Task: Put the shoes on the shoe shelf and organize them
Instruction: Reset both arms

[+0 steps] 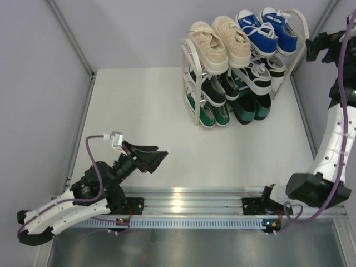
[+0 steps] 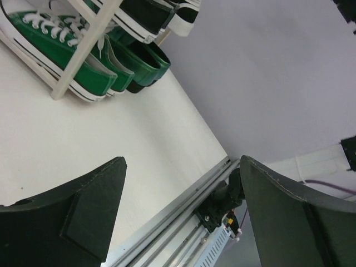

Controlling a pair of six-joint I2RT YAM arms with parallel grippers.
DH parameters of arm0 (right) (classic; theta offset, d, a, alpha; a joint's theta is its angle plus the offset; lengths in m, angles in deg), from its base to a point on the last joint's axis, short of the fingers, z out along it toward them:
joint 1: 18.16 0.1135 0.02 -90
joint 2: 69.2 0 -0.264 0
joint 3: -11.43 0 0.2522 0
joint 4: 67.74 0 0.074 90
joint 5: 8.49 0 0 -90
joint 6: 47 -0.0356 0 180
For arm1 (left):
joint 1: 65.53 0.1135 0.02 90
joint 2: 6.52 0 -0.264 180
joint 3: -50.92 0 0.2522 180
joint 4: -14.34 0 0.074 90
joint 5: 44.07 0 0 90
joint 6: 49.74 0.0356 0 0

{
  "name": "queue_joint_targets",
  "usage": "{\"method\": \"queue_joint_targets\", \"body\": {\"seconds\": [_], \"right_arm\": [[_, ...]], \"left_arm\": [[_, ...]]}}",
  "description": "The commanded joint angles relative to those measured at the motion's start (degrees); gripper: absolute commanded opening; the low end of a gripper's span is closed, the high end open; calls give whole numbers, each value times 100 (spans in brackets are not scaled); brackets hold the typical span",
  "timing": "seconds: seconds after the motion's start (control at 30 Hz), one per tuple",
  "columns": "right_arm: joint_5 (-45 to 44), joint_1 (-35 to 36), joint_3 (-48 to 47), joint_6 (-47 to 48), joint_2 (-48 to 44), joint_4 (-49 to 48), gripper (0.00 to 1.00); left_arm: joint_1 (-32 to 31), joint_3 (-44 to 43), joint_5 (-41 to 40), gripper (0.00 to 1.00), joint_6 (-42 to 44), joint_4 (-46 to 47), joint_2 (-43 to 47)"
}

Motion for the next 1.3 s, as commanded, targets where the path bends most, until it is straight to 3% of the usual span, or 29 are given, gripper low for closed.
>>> {"method": "queue_joint_targets", "body": {"seconds": [0.0,0.17,0.3,0.37,0.5,0.63,0.77,1.27], "right_arm": [[872,-403,691,-402,-867,754,99],[840,-782,1932,264,-2106,2142,99],[383,-800,3494,477,-3431,2083,99],[364,-800,3831,468,-3802,2083,99],[-283,-800,4376,-207,-4497,1916,99],[-1295,-800,4562,-954,-4586,1924,99],[-2121,-800,4589,-1132,-4323,2126,99],[-2053,-800,5177,-1097,-4164,1828,99]], "left_arm": [[3,-720,-451,88,604,-775,18],[3,-1240,-1093,89,894,-1776,115],[3,-1583,-2268,92,1018,-2384,45],[3,-1671,-2630,98,1114,-2542,-113],[3,-1830,-3133,98,1631,-2772,-499],[3,-1891,-3326,98,2019,-2816,-921],[3,-1752,-3178,98,2134,-2798,-940],[3,-1452,-2667,98,1800,-2842,-491]]}}
